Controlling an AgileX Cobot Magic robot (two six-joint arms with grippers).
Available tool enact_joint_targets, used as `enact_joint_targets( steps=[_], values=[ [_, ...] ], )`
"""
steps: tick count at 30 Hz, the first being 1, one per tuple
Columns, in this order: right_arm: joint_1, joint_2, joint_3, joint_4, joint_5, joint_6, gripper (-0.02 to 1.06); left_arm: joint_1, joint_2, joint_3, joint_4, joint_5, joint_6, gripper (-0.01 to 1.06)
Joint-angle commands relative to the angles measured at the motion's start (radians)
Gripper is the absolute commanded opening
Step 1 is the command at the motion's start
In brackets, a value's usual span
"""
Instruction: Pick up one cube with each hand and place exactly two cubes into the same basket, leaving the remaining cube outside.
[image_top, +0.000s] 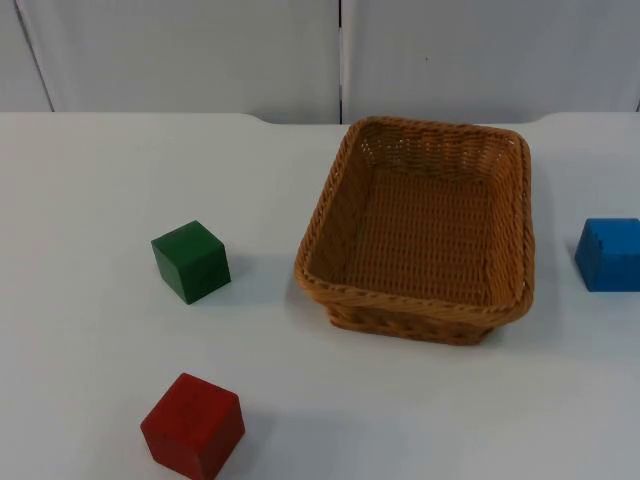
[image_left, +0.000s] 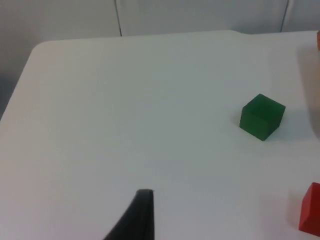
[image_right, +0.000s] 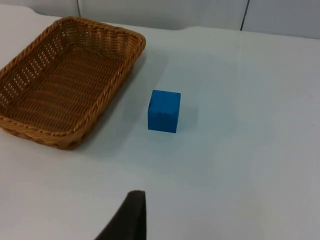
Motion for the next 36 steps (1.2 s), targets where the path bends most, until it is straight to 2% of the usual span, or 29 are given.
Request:
enact_joint_targets(
  steps=[1,18,28,36],
  values=[
    [-0.006,0.013,-0.012,0.001,-0.020,-0.009,1.05,0.002,0.014,-0.006,-0.017,-0.021,-0.005,1.05],
    [-0.006,0.016,-0.040,0.001,-0.080,-0.009,1.05,0.002,0.151,-0.006,-0.075,-0.148,-0.003,1.05],
    [-0.006,0.016,-0.040,0.001,-0.126,-0.009,1.05,0.002,0.204,-0.006,-0.094,-0.195,-0.003,1.05],
    [-0.006,0.070,-0.057,0.001,-0.142,-0.009,1.05,0.002,0.246,-0.058,-0.101,-0.228,0.001,1.05]
  ],
)
